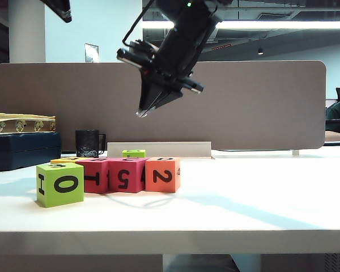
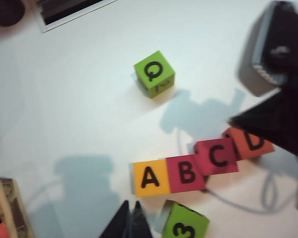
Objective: Select the appropriate blocks from the scattered letter blocks on the table and arrange them in a row to spell out "ABCD".
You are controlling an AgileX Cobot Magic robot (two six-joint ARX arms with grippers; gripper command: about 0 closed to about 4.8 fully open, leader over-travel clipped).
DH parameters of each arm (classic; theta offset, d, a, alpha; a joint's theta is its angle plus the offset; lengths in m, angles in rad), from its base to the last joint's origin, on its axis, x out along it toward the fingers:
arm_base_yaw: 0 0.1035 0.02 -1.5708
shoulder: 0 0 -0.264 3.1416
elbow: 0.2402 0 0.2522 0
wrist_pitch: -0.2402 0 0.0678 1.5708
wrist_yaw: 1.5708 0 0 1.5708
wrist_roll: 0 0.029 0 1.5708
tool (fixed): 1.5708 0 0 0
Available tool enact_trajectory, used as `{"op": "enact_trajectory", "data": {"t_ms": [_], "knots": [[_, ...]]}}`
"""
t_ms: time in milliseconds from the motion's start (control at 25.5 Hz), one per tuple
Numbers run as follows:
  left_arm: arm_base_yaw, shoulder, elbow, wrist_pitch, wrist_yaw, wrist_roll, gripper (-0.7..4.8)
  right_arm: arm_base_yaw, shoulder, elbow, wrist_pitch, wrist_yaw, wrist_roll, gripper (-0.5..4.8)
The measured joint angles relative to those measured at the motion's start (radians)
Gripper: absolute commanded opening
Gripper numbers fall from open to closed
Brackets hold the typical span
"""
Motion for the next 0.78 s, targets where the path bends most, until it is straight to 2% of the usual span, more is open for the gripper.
{"op": "enact_trajectory", "data": {"t_ms": [196,314,588,784], "knots": [[0.078,0.002,0.0,0.009,0.0,0.0,-0.06,0.04,0.003,0.0,-0.103,-0.021,-0.001,-0.02],[0.118,0.002,0.0,0.015,-0.002,0.0,-0.06,0.1,0.005,0.0,-0.106,-0.026,-0.012,-0.02],[0.12,0.002,0.0,0.014,0.039,0.0,-0.06,0.163,0.072,0.0,-0.087,-0.023,-0.019,-0.02],[0.12,0.002,0.0,0.014,0.046,0.0,-0.06,0.171,0.095,0.001,-0.082,-0.02,-0.019,-0.02]]}}
